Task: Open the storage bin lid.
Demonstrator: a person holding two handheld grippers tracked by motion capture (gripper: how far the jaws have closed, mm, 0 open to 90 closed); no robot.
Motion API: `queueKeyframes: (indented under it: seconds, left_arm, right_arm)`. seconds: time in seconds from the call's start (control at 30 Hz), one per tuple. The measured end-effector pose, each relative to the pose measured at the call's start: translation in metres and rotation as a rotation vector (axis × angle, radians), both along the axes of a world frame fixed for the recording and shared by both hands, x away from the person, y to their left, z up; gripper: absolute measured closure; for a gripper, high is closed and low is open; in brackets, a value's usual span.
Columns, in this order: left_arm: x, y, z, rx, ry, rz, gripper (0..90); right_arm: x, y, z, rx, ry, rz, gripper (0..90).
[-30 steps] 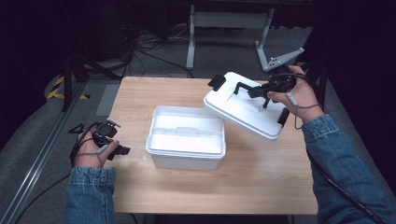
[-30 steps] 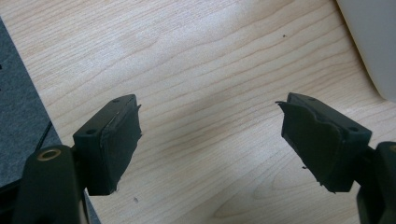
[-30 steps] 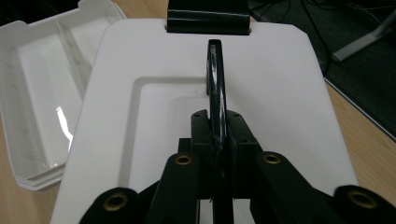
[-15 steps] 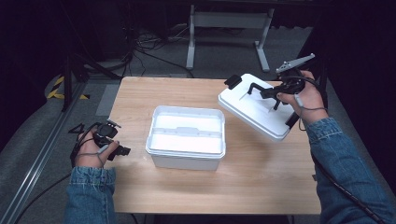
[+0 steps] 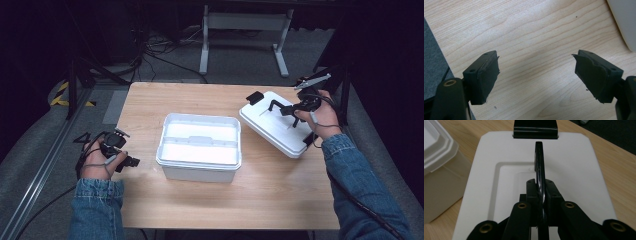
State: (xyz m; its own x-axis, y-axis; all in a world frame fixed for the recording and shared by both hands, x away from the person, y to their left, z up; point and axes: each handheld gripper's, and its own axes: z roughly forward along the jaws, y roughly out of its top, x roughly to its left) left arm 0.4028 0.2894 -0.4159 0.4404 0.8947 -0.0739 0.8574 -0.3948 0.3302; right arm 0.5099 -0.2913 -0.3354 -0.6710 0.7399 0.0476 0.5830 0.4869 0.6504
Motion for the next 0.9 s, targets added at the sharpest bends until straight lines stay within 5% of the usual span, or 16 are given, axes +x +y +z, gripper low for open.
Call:
queueKeyframes:
  seconds: [0.4, 0.9]
  left_arm:
    - [0.002, -0.001, -0.001, -0.001, -0.015, -0.005, 19.1]
    - [0.003, -0.002, -0.003, 0.007, -0.012, -0.013, 19.1]
  right_arm:
    - [0.002, 0.001, -0.043, 0.001, 0.033, -0.015, 84.2]
    - [0.002, 0.0, -0.07, 0.008, 0.085, -0.019, 84.2]
